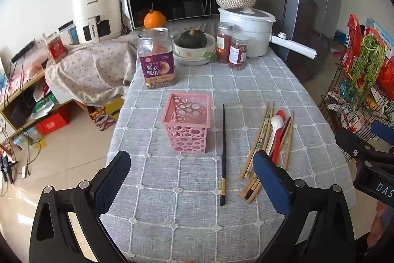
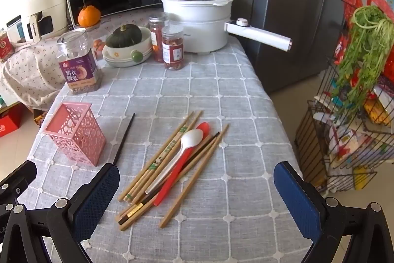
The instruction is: Organize utensils
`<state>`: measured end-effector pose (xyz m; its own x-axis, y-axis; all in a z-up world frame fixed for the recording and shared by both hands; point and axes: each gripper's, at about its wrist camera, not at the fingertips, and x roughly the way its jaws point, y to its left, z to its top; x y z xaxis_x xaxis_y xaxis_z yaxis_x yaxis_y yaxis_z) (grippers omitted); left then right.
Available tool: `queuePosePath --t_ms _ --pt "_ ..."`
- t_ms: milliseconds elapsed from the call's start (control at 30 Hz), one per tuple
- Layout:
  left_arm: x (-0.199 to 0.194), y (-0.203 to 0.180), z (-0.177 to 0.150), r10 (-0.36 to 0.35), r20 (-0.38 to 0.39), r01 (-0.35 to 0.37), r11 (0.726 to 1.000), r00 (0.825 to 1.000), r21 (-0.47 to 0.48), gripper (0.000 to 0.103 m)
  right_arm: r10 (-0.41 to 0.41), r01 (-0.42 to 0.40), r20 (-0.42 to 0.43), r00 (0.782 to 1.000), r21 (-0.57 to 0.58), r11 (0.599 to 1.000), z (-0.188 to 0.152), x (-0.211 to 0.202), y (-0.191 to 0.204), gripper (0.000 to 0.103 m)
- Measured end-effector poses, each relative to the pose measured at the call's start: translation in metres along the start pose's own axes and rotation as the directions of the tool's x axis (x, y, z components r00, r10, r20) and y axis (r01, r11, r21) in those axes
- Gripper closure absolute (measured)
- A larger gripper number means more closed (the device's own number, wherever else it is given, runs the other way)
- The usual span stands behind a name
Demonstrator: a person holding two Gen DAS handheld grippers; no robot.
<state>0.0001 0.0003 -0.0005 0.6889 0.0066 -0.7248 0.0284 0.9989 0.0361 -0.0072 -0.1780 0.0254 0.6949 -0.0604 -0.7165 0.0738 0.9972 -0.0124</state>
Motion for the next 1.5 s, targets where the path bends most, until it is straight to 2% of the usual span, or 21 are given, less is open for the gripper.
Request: queuePosePath --t_ms 1500 --pt "-0.0022 0.0054 -0.0023 0.007 -0.003 -0.007 1.0 1.0 -0.005 0.002 0.021 -0.02 -0.018 1.0 0.021 1.0 -0.0036 0.0042 0.0037 0.0"
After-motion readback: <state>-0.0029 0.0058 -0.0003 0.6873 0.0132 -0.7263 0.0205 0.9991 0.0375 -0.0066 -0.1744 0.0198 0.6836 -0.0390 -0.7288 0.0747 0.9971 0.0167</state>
